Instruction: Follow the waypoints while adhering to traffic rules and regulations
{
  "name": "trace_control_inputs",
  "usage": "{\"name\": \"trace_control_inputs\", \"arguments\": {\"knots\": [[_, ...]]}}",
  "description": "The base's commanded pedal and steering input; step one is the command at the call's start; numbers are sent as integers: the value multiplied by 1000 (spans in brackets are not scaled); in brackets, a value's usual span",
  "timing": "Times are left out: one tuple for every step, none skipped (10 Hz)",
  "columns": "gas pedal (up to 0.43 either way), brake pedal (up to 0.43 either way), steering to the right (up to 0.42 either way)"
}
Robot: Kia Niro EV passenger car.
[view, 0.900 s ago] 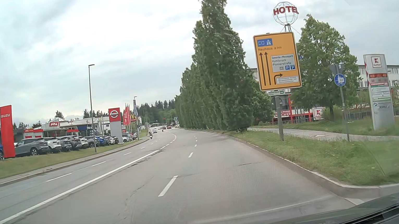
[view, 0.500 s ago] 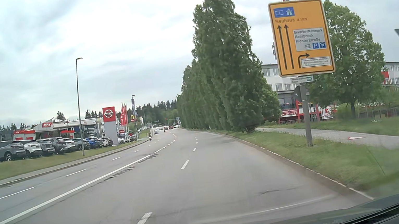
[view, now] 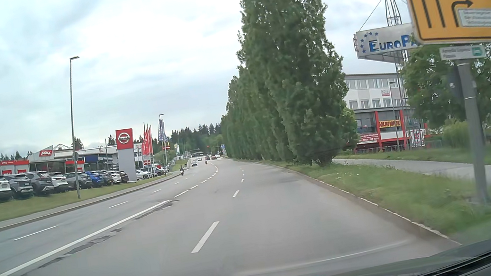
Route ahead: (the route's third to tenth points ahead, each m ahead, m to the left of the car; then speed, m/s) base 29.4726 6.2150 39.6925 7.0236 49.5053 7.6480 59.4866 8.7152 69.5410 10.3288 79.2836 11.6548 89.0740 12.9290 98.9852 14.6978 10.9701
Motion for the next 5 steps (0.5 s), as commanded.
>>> {"name": "trace_control_inputs", "arguments": {"knots": [[59, 0, -10], [59, 0, -11], [59, 0, -10], [59, 0, -11], [59, 0, -10]]}}
